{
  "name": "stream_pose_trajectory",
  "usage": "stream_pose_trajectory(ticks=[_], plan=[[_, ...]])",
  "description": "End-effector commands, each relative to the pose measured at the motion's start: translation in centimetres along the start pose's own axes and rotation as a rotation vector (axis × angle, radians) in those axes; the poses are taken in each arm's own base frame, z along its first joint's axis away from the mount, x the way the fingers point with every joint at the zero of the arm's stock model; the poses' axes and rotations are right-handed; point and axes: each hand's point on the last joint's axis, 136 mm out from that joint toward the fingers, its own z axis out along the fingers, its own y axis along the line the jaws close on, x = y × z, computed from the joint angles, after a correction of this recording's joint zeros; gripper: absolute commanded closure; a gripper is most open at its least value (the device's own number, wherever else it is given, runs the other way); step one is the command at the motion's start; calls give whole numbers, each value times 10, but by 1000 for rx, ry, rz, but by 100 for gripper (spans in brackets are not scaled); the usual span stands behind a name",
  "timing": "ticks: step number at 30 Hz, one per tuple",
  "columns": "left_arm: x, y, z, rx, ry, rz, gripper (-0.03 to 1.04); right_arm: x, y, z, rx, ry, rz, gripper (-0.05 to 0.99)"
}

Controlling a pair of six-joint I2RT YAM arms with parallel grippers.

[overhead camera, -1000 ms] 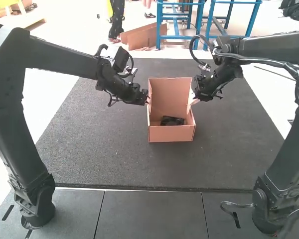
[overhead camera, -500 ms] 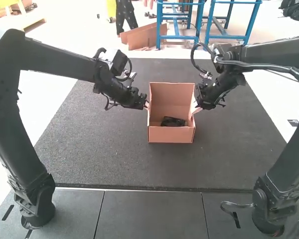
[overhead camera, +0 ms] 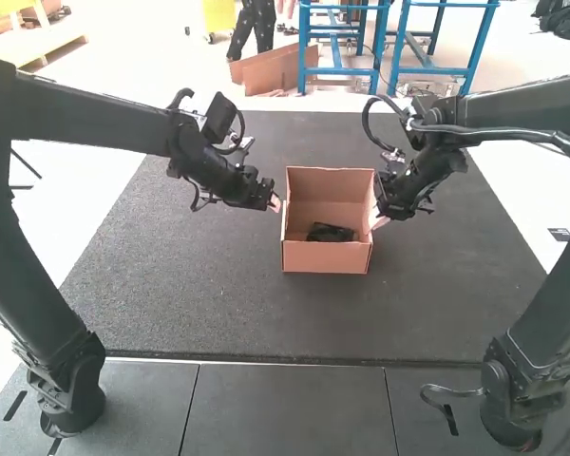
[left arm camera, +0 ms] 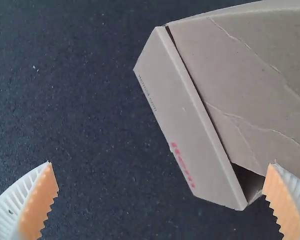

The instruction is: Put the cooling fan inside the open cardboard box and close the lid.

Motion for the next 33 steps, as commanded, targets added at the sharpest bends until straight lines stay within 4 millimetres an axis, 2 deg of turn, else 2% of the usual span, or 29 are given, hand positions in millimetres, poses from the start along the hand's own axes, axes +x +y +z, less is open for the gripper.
stream_pose_trajectory(ticks=[1, 3, 5, 8, 9, 13, 18, 24, 31, 33], plan=[[-9, 2, -17, -35, -50, 30, 4, -6, 7, -7, 1, -34, 10, 80], [-15, 6, -25, -67, -77, 30, 4, -15, 12, -13, -26, -55, 43, 49], [-23, 13, -33, -102, -113, 32, 4, -19, 15, -17, -42, -66, 46, 25], [-36, 22, -44, -151, -172, 25, 4, -14, 19, -22, -55, -35, 55, 5], [-41, 25, -46, -166, -191, 23, 4, -8, 21, -22, -66, -11, 57, 2], [-58, 33, -55, -203, -248, -9, 4, 5, 23, -34, -71, 38, 53, 2], [-85, 36, -65, -219, -337, -11, 4, -9, 14, -63, -19, -90, 31, 2], [-109, 35, -66, -226, -390, -5, 4, -43, -30, -104, 194, -337, 27, 3], [-132, 34, -62, -226, -413, 0, 4, -68, -75, -146, 389, -565, 40, 3], [-136, 34, -58, -226, -411, 1, 4, -68, -83, -151, 405, -586, 59, 3]])
